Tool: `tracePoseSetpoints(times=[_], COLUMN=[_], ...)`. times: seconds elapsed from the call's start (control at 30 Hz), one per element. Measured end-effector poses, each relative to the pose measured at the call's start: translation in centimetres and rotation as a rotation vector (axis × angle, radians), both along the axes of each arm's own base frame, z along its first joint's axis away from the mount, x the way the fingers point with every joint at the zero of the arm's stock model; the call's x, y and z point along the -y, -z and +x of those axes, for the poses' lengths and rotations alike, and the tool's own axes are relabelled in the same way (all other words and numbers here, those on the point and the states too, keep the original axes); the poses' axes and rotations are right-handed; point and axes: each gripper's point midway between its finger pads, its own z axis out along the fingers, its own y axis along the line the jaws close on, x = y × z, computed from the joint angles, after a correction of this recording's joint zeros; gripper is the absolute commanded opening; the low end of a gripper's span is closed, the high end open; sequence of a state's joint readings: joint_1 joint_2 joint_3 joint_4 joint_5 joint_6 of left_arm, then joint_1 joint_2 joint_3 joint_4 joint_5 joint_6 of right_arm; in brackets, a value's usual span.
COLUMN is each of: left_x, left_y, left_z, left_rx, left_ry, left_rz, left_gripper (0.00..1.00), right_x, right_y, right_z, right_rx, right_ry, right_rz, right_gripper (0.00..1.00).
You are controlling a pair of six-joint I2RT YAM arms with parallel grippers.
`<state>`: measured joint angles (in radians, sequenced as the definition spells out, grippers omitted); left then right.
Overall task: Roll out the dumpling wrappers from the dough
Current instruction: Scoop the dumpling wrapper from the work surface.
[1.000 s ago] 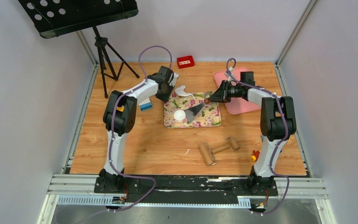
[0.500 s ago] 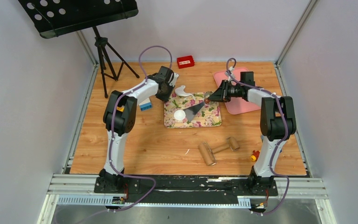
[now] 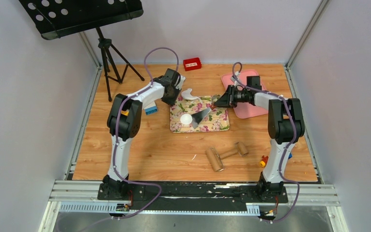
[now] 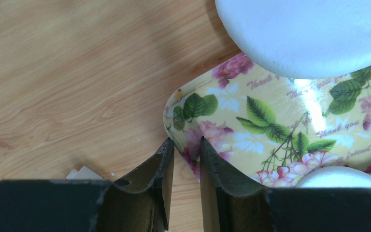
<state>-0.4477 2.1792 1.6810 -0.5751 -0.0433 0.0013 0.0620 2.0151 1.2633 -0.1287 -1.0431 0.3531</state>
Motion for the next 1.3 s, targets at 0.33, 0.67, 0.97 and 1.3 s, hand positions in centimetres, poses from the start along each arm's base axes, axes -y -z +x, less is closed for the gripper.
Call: tracePoseSetpoints(times=[0.33,0.67,0.97,1.3], left_x=[0.0,0.0,0.0,0.0], left_y=[0.0,0.0,0.0,0.0], left_z=[0.0,0.0,0.0,0.0], left_rx=[0.003,0.003,0.003,0.003], left_ry=[-0.001,-0.001,-0.001,-0.001], left_rz=[0.008,0.009,0.009,0.009], left_gripper=[0.32,0.32,0.32,0.32], right_x=[-0.5,-1.1,-1.6,-2.0], right_y=[0.5,0.3,0.4,-0.8], right_z=[-0.2,-0.2,-0.1,-0.2], right_rx=[-0.028,-0.015,-0.034,-0.045], right_ry=[-0.016,-0.027,-0.019,-0.023], right_rz=[0.024,0.034,0.092,0.165], right_gripper=[0.00,0.00,0.00,0.00])
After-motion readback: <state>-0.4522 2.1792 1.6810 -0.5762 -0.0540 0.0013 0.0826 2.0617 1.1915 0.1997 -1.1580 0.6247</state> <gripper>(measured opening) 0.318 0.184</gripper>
